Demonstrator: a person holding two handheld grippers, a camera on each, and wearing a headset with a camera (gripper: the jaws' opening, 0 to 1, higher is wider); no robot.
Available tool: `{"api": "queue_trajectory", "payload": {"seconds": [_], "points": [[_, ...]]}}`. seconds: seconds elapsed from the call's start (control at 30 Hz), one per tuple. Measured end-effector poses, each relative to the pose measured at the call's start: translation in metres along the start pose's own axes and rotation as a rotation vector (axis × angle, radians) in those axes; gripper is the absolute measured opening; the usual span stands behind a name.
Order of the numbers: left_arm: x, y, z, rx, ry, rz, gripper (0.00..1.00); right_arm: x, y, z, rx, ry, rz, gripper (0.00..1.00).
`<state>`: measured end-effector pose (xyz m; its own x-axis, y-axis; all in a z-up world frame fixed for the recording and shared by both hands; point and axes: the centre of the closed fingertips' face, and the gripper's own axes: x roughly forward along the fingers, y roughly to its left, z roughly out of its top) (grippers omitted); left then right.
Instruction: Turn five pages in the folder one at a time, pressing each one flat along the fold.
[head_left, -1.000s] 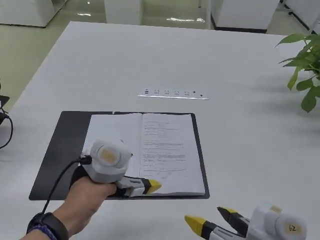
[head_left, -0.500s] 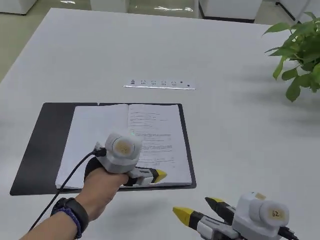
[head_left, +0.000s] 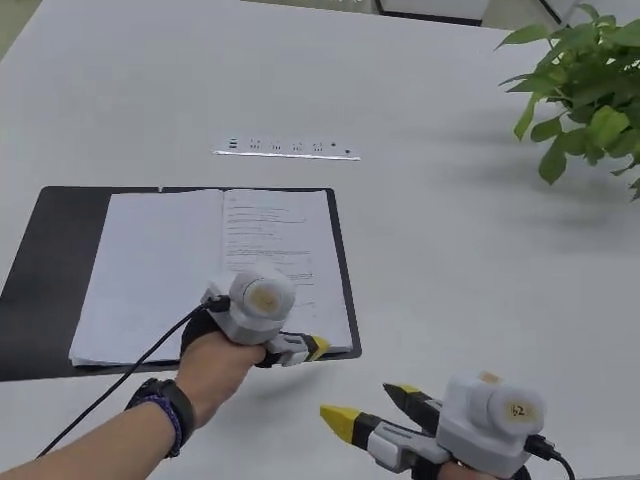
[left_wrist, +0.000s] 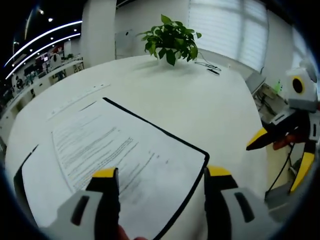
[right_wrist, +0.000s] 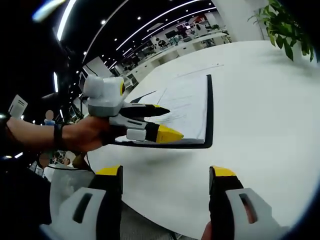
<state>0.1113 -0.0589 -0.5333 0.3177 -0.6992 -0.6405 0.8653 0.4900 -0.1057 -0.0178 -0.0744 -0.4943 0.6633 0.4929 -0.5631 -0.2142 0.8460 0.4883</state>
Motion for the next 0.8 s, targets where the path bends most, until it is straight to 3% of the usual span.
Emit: {"api": "queue_trajectory", "payload": {"seconds": [0.1,0.17,0.4,0.57,0.63,0.8], "points": [[0.007,-0.005,0.004,0.029,-0.017,-0.004,0.70,0.001,0.000,-0.002,-0.003,0.009,0.001,0.69],[0.010,-0.006,0.002,0.057,0.002,-0.009,0.69,0.001,0.000,-0.002,-0.001,0.009,0.000,0.69],[0.020,-0.002,0.007,0.037,-0.006,0.007,0.70,0.003,-0.002,-0.002,0.009,0.011,-0.001,0.68],[0.027,-0.006,0.003,0.037,0.007,0.000,0.73,0.004,-0.004,-0.002,0.018,0.012,-0.003,0.67],[0.029,-0.008,-0.001,0.077,0.018,0.004,0.75,0.004,-0.005,-0.002,0.022,0.011,-0.003,0.67],[0.028,-0.006,-0.002,0.100,0.021,0.009,0.73,0.007,-0.009,-0.004,0.028,0.019,-0.006,0.66]]}}
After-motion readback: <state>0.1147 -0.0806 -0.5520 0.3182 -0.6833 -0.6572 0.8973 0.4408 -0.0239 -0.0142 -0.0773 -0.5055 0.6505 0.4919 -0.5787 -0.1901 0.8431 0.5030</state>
